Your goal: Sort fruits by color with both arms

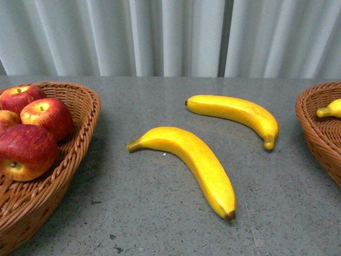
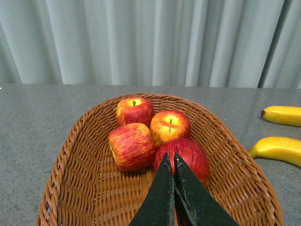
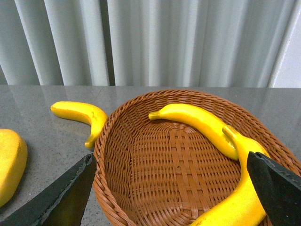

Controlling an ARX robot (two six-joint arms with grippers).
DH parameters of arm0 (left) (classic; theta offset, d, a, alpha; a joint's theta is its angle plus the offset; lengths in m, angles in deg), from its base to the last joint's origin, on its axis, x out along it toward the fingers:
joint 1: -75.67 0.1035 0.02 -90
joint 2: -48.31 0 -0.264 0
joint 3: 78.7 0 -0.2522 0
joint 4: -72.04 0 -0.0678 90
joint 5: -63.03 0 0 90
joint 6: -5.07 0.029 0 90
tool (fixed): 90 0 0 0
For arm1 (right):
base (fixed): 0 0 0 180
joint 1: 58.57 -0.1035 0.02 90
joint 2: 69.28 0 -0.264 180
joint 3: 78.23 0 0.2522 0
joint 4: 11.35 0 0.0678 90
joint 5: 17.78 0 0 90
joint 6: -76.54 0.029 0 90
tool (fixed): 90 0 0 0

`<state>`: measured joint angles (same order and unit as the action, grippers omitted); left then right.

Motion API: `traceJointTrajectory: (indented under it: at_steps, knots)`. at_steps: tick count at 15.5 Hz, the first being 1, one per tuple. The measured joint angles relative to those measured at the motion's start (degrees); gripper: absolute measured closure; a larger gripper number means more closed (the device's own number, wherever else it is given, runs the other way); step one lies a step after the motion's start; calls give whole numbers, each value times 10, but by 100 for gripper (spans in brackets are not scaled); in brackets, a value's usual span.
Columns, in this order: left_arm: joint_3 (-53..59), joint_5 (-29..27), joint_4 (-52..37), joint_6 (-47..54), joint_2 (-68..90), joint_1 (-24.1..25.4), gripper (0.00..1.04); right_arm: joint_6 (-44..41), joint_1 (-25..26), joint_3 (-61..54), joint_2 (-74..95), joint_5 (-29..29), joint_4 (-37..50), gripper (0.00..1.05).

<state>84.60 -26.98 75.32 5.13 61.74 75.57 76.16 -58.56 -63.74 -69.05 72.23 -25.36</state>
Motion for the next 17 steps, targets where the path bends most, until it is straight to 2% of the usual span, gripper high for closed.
traceJointTrajectory:
  at_steps: [4,6,12,14,16,17]
  knots:
    - [21,0,18,0,-39,0,103,0,0,0,0,0,0,6]
    - [21,-1,115,0,-125,0,103,0,0,0,0,0,0,6]
    - [21,0,107,0,-129,0,101,0,0,0,0,0,0,6]
    - [21,0,108,0,-129,0,78,0,0,0,0,0,0,6]
    - [21,0,107,0,-129,0,61,0,0,0,0,0,0,6]
    - [21,0,107,0,-129,0,49,0,0,0,0,0,0,6]
